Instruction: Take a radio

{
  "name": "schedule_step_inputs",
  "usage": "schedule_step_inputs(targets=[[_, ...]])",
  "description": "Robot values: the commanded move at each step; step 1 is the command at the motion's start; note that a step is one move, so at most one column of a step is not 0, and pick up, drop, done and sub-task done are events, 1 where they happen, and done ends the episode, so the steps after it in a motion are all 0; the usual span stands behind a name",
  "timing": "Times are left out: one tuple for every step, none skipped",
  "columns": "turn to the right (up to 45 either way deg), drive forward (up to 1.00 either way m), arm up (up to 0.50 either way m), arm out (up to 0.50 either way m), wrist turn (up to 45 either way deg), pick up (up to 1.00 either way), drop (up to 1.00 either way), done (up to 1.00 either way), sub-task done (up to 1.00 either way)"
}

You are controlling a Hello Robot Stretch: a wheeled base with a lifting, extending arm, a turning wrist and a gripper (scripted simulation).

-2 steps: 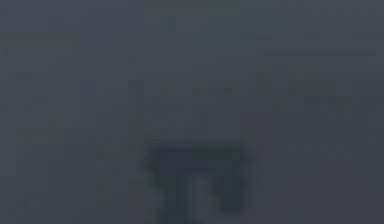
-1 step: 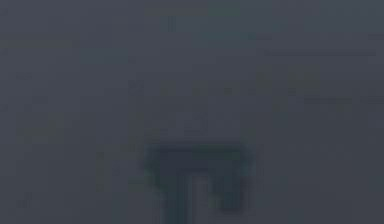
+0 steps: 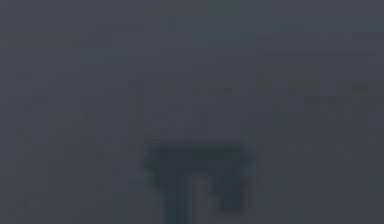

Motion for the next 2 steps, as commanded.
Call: schedule_step_inputs(targets=[[0.0,0.0,0.1,0.0,0.0,0.0,0.0,0.0,0.0],[0.0,0.0,0.0,0.0,0.0,0.0,0.0,1.0,0.0]])
